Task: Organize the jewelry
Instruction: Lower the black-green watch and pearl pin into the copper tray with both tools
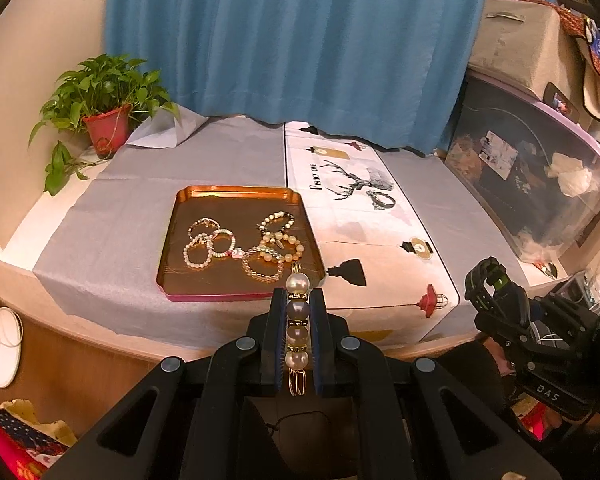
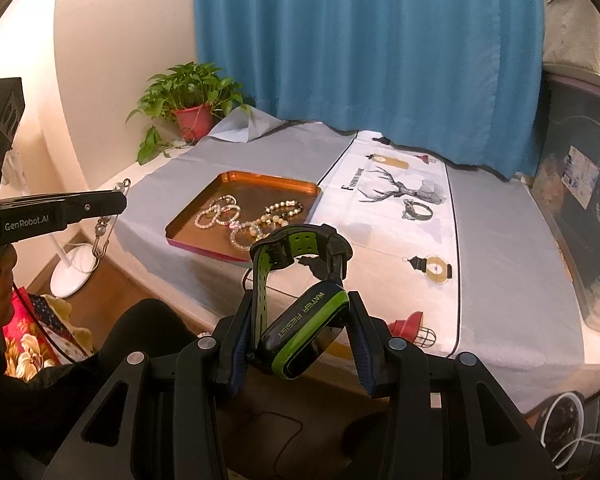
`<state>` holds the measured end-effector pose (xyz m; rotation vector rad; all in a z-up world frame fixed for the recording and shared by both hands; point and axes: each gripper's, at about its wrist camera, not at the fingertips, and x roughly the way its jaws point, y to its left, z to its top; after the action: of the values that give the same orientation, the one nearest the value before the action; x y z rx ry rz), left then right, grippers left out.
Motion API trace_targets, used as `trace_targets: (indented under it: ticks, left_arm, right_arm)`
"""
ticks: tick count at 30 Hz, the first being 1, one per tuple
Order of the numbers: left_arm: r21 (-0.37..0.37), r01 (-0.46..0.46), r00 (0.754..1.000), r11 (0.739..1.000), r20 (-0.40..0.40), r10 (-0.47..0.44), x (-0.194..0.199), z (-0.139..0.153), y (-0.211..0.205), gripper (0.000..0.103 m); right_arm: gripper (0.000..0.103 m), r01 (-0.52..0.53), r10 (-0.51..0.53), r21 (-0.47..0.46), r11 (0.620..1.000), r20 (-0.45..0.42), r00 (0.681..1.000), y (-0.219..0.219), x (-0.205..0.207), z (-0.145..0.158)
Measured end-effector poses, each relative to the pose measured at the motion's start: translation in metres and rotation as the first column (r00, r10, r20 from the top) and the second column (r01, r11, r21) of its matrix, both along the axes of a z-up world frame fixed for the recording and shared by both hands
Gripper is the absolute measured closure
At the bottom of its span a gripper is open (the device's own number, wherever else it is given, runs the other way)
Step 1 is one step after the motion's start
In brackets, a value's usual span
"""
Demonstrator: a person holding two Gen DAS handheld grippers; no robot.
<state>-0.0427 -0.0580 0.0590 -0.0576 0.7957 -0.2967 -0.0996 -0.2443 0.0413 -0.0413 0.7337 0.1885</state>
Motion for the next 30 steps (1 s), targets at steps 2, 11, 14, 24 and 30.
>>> trace_targets:
  ticks: [2,11,14,24,30]
  left_arm:
    - [0.000,-0.007,1.000,1.000,-0.005,0.007,0.005,-0.002,0.003,0.094]
    - [0.001,-0.029,0.999,1.000,-0.027,0.029,0.035,-0.012,0.014,0.094]
    - [-0.001,-0.031,0.999,1.000,-0.032,0.031,0.048,-0.016,0.015,0.094]
    - [0.005,-0.054,0.997,0.999,-0.052,0.054,0.096,-0.030,0.028,0.094]
    - [0.029,-0.051,0.996,0.998,-0.074,0.054,0.133,-0.048,0.029,0.094]
  right_arm:
    - [0.059,-0.004,0.004,-0.002,1.000,-0.002,1.000,0.002,0.006,0.000]
    - [0.059,-0.035,0.035,-0.001,0.999,-0.030,0.999,0.013,0.042,-0.009]
    - [0.059,-0.045,0.045,0.000,0.999,-0.039,0.998,0.016,0.055,-0.013]
    - [0.059,-0.091,0.091,0.006,0.996,-0.055,0.994,0.036,0.104,-0.025]
    - [0.059,-0.119,0.120,0.023,0.993,-0.068,0.990,0.050,0.145,-0.039]
